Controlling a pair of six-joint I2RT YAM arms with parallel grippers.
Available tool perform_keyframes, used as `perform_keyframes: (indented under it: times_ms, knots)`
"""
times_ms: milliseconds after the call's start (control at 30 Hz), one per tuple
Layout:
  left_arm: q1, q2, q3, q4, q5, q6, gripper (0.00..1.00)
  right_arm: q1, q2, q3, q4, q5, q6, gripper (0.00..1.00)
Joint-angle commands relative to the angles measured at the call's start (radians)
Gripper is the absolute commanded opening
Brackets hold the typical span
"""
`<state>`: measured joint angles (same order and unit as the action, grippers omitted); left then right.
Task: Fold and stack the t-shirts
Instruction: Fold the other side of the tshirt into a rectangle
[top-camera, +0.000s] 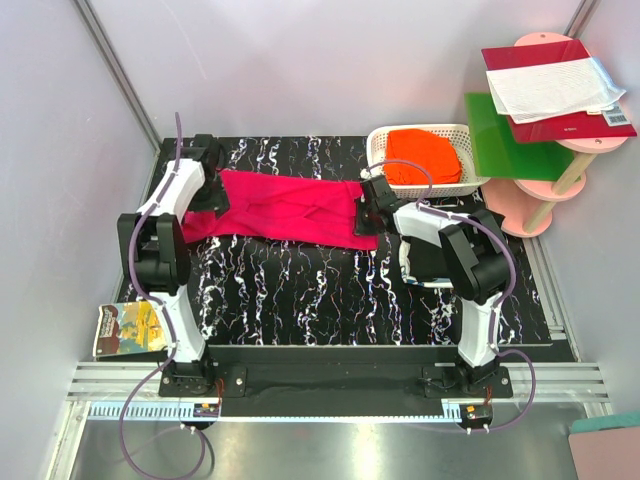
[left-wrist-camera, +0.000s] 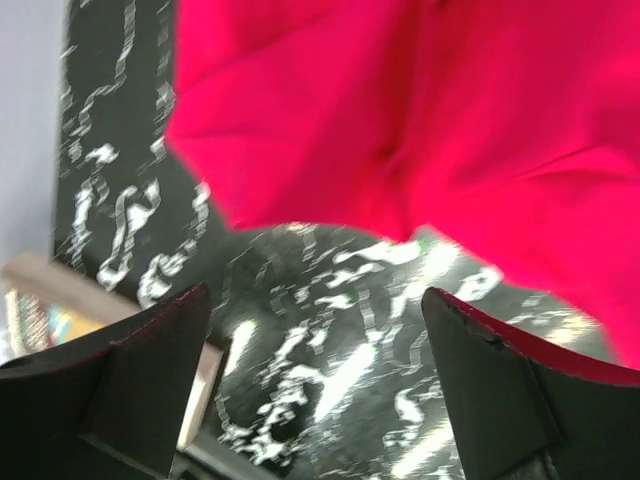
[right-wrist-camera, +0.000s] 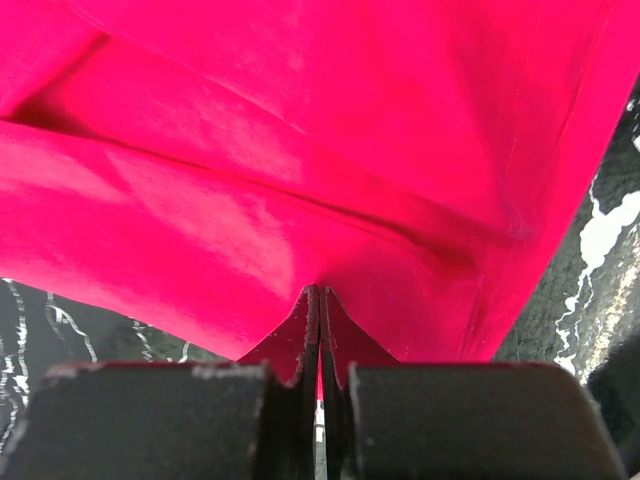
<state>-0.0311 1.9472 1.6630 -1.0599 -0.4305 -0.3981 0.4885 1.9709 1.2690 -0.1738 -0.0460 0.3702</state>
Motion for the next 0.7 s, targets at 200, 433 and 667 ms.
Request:
perform_keyframes:
  times_ms: [200,433,667]
  knots:
    - [0.112,-0.04,-0.074,0.187,0.366,-0.053,0.85,0.009,0.009,0.03,-0.024,0.012,-0.022,0.0]
    - [0.163,-0.057,-0.141,0.213,0.315,-0.102,0.83,0.009,0.016,0.033,-0.023,0.005,-0.022,0.0]
    - [0.174,0.004,-0.115,0.258,0.368,-0.128,0.71,0.007,0.019,0.032,-0.023,-0.017,-0.014,0.0]
